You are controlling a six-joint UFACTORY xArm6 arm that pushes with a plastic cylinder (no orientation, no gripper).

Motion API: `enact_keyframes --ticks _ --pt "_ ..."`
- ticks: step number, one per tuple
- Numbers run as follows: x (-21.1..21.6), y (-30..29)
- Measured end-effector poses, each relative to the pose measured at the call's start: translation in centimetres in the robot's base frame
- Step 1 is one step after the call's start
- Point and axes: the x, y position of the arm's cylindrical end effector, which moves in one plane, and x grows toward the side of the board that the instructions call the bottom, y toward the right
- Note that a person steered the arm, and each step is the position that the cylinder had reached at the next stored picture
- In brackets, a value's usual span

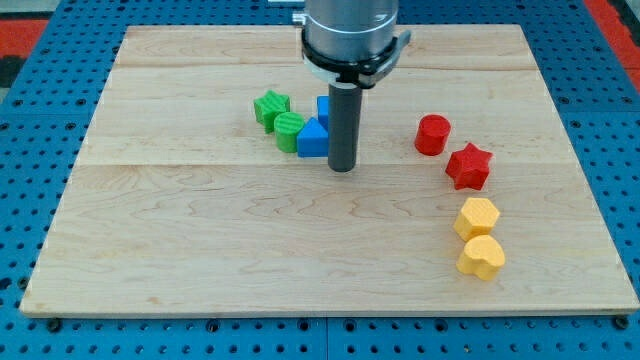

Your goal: Slightly push the red circle to the top of the red star

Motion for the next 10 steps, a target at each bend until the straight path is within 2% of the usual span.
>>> enact_keyframes --ticks 3,10 --pt "0.0 -4.1" --pt "0.3 -7.5"
